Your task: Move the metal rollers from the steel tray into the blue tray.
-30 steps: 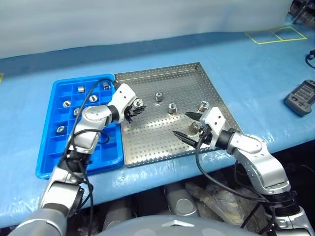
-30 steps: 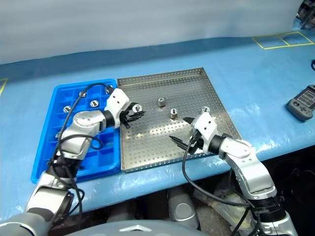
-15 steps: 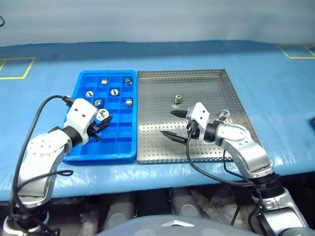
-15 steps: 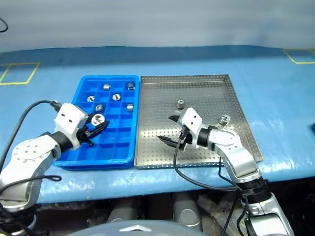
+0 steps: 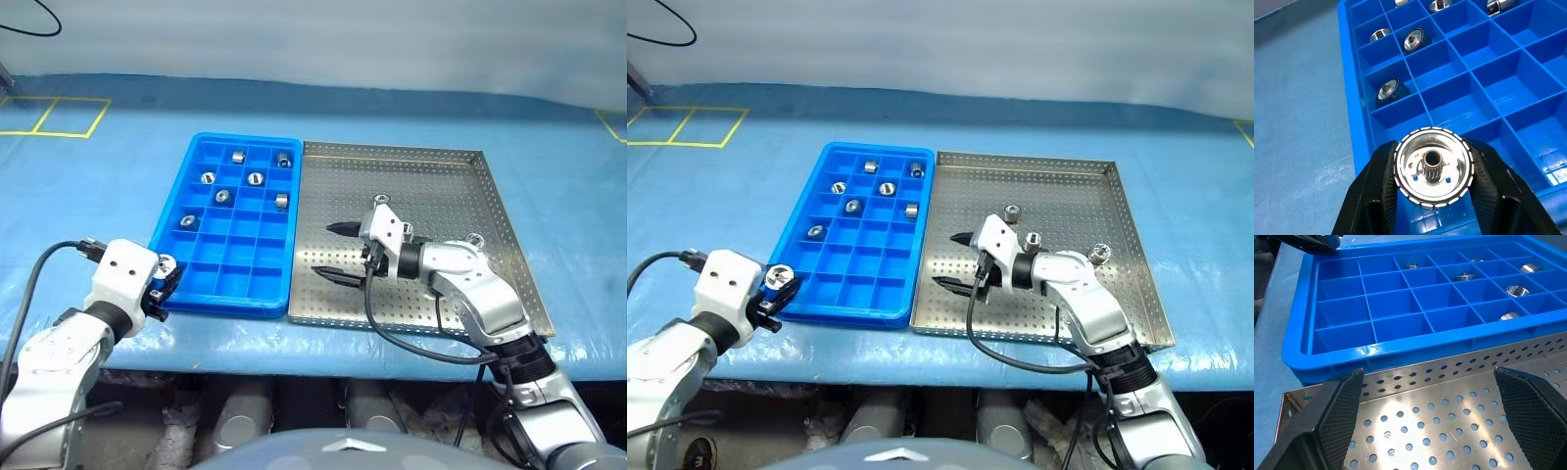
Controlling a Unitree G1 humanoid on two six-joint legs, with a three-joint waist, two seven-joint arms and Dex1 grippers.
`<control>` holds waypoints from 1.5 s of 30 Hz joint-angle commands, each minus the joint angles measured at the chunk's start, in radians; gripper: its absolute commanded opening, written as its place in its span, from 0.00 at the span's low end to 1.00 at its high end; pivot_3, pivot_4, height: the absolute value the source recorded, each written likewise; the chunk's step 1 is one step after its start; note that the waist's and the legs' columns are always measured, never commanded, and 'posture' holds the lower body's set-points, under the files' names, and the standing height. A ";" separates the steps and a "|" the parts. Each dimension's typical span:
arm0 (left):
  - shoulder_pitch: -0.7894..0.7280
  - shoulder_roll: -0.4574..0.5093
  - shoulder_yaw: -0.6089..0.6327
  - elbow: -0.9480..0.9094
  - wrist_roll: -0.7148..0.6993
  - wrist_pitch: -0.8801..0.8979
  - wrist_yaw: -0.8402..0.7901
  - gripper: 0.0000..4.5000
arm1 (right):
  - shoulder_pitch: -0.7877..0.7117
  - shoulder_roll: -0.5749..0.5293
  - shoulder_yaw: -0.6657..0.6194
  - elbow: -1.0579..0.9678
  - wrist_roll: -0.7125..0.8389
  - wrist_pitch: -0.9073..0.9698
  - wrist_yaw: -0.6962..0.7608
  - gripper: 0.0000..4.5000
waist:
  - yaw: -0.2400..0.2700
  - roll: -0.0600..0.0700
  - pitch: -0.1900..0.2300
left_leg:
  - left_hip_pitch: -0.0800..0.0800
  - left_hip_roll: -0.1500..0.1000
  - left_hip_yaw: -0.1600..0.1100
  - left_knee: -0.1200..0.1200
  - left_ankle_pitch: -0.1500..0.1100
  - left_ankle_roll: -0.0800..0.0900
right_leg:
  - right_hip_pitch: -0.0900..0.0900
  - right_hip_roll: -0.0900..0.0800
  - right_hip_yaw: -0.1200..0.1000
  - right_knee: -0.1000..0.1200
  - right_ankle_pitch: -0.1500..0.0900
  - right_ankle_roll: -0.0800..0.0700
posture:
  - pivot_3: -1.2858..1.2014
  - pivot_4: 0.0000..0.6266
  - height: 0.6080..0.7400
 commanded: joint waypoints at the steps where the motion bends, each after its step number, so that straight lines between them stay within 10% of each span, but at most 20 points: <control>1: -0.008 0.001 -0.007 0.019 0.014 -0.033 0.016 0.38 | -0.012 0.002 -0.017 -0.021 0.008 -0.021 0.005 1.00 | -0.001 0.000 0.000 | 0.000 0.000 0.000 0.000 0.000 0.000 | 0.000 0.000 0.000 0.000 0.000 0.000 | 0.54 0.24 1.00; 11: 0.000 0.016 0.008 0.056 0.000 -0.060 0.007 0.38 | 0.009 -0.006 -0.041 -0.036 0.009 -0.019 -0.007 1.00 | -0.002 0.000 0.000 | 0.000 0.000 0.000 -0.001 0.000 0.000 | 0.000 0.000 0.000 0.000 -0.001 -0.001 | 0.53 0.24 1.00; 17: -0.031 -0.003 0.030 0.081 0.015 -0.065 0.050 0.87 | 0.009 -0.004 -0.044 -0.032 0.005 -0.025 -0.020 1.00 | -0.002 0.000 0.000 | 0.000 0.000 0.000 -0.001 0.000 0.000 | 0.000 0.000 0.000 0.000 -0.001 -0.001 | 0.53 0.24 1.00; 26: -0.209 -0.078 -0.058 0.111 -0.106 -0.210 -0.030 0.87 | 0.025 -0.010 -0.063 -0.053 0.008 -0.021 -0.040 1.00 | 0.001 0.000 0.000 | 0.000 0.000 -0.001 -0.001 0.000 0.000 | 0.001 -0.001 -0.001 0.000 0.000 -0.001 | 0.51 0.24 1.00; 45: -1.075 -0.325 -0.487 1.255 0.033 -0.663 -0.275 0.87 | 0.341 -0.077 -0.255 -0.352 0.007 0.057 -0.244 1.00 | -0.142 0.000 -0.001 | -0.001 -0.003 0.004 0.000 -0.003 0.005 | 0.001 0.000 0.004 -0.004 0.003 0.007 | 0.37 0.24 1.00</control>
